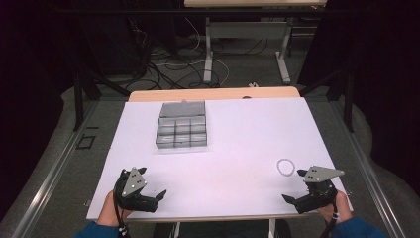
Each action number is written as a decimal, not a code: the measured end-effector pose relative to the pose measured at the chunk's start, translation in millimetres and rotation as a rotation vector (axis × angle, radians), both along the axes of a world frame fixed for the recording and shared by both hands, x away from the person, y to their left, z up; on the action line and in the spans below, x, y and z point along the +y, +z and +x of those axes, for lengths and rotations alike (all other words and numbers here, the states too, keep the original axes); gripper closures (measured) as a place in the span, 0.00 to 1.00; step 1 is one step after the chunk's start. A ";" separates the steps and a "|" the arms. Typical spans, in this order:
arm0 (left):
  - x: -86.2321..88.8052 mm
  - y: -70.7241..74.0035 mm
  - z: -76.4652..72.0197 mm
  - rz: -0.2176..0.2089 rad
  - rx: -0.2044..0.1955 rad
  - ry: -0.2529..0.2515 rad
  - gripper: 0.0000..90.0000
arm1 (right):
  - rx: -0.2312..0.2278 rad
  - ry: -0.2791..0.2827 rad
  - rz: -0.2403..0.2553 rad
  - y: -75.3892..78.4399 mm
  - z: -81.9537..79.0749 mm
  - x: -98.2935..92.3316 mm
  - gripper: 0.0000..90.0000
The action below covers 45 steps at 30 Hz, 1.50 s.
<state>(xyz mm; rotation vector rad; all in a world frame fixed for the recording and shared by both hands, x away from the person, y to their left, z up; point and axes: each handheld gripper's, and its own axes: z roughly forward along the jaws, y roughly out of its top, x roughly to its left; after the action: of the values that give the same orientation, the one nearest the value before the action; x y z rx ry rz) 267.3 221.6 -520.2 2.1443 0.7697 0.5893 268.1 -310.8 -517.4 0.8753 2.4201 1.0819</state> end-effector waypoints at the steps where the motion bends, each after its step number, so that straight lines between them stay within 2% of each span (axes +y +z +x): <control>1: -0.2 -0.1 -0.2 -0.007 0.002 0.000 0.02 | -0.001 -0.010 0.003 -0.2 -0.8 0.5 0.00; 3: -0.6 -0.1 -0.4 -0.012 0.003 0.001 0.02 | 0.004 0.001 0.001 0.2 -0.7 0.1 0.00; 5: -0.9 -0.1 -0.3 -0.012 0.004 -0.003 0.02 | 0.004 -0.001 -0.002 -0.1 -0.3 -0.2 0.01; 6: -1.0 0.0 -0.1 -0.011 0.004 -0.003 0.02 | -0.010 -0.018 -0.003 -0.8 -0.6 0.3 0.01; 16: -1.0 -0.6 0.0 -0.016 0.001 -0.002 0.02 | -0.010 -0.018 -0.003 -1.3 0.4 0.5 0.01; 21: -1.7 -0.4 0.2 -0.015 0.005 -0.006 0.02 | 0.002 -0.006 -0.012 -1.3 2.6 -0.5 0.01; 24: -1.4 -0.3 0.5 -0.009 0.001 -0.008 0.02 | -0.002 -0.027 -0.015 -1.7 3.0 0.5 0.01; 26: -1.4 -0.7 0.4 -0.015 0.007 -0.007 0.02 | 0.015 -0.027 -0.023 -1.6 3.9 0.7 0.01; 30: -1.7 -1.2 0.8 -0.010 0.010 -0.012 0.02 | 0.010 -0.034 -0.035 -3.0 6.8 0.5 0.01; 31: -1.9 -1.2 0.9 -0.009 0.013 -0.012 0.02 | 0.017 -0.054 -0.031 -3.4 7.6 0.4 0.01; 40: -1.8 -1.6 0.3 0.004 0.016 -0.022 0.02 | 0.028 -0.057 -0.061 -4.7 17.9 -1.1 0.01; 41: -2.0 -1.6 0.3 0.006 0.016 -0.023 0.02 | 0.026 -0.071 -0.046 -5.2 19.7 -1.7 0.01; 45: -2.6 -1.8 0.6 0.010 0.016 -0.024 0.02 | 0.031 -0.097 -0.040 -4.7 23.4 -4.9 0.01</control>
<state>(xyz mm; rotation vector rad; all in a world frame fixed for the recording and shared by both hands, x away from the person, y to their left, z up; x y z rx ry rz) 267.8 219.0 -521.9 2.1669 0.7498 0.5654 291.5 -315.7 -522.1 0.9921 2.3894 0.9879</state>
